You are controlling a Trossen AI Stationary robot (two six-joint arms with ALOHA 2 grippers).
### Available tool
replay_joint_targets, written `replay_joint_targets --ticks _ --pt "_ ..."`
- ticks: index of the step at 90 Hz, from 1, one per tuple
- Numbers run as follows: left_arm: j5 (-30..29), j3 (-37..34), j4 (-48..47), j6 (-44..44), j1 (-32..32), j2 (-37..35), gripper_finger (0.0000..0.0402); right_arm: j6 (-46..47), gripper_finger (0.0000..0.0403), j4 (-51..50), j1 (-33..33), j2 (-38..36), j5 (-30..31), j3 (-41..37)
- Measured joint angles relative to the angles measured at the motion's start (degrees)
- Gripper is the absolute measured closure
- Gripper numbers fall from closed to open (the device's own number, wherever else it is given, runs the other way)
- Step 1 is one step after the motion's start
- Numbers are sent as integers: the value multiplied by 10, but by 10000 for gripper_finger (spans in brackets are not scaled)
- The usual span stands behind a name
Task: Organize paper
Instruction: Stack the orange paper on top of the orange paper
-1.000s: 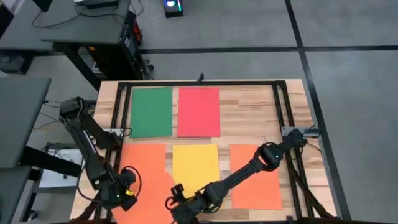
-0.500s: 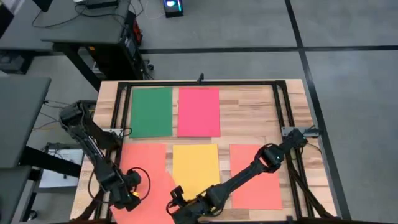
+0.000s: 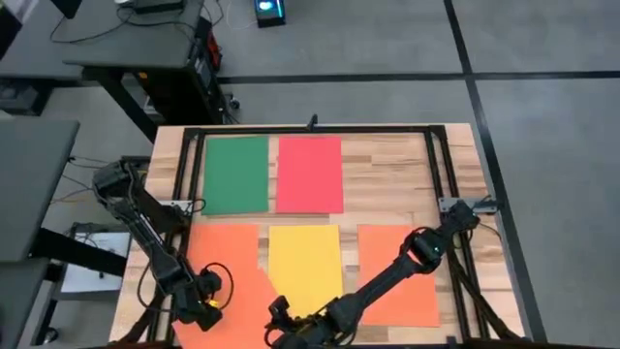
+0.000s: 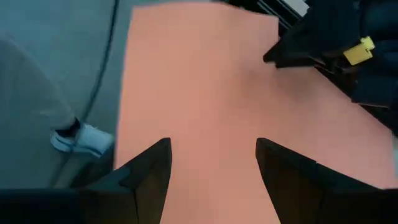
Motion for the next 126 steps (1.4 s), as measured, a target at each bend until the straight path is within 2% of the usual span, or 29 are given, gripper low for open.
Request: replay_joint_targets --ticks 13,39,50,70,88,98,108,117,126 --pt "-23 0 -6 -2 -1 -1 192 -11 181 -36 0 0 56 0" --pt "-60 0 -11 -4 0 -2 192 31 182 -122 -7 -4 88 0" --pt "-77 0 -12 -1 0 -11 192 87 182 -193 -14 -22 85 0" --pt "-157 11 -59 24 0 -62 192 160 184 -296 -45 -59 51 0" --pt "-226 46 -120 65 0 -86 192 185 220 -337 -72 -63 3 -13" --pt "-262 56 -115 98 0 -85 192 206 248 -339 -79 -85 -5 -62" --pt "-299 58 -117 121 0 -84 192 234 273 -294 -85 -139 -5 -151" --pt "-322 58 -117 146 1 -83 192 254 287 -175 -88 -211 -6 -277" --pt "-353 58 -117 171 5 -83 192 257 291 -24 -95 -280 -36 -411"
